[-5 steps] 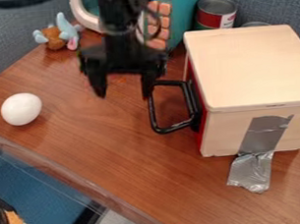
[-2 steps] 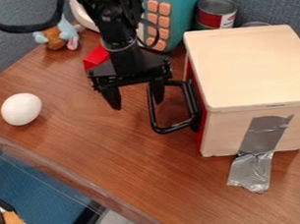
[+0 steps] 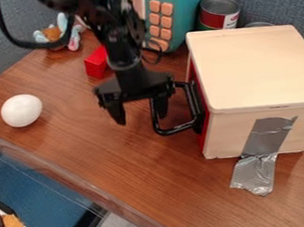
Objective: Open the drawer
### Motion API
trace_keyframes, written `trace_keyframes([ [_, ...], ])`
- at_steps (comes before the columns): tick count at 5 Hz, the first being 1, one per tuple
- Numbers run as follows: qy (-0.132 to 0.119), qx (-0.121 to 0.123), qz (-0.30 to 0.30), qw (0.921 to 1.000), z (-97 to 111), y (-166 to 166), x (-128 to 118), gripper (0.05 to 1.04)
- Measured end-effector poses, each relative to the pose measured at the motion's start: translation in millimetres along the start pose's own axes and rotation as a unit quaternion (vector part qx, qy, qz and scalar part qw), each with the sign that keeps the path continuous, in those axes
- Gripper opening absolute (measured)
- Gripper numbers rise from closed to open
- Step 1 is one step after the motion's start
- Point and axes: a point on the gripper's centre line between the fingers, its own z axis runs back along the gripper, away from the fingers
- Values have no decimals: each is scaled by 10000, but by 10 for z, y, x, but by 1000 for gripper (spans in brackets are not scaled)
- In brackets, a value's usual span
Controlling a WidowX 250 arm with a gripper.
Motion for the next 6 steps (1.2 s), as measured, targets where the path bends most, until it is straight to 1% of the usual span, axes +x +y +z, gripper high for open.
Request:
trace_keyframes([
  [1,120,-4,11,9999,-128,-66,-79,955],
  [2,72,-84,149,9998,-139,-90,-94,664],
  [3,99,-68,106,9999,-136,-130,-131,359],
  [4,123,82,8,9999,-59,-95,-143,165],
  [5,231,369,-20,9990,33,85,-122,129],
  [6,353,535,52,9979,76,205,-128,129],
])
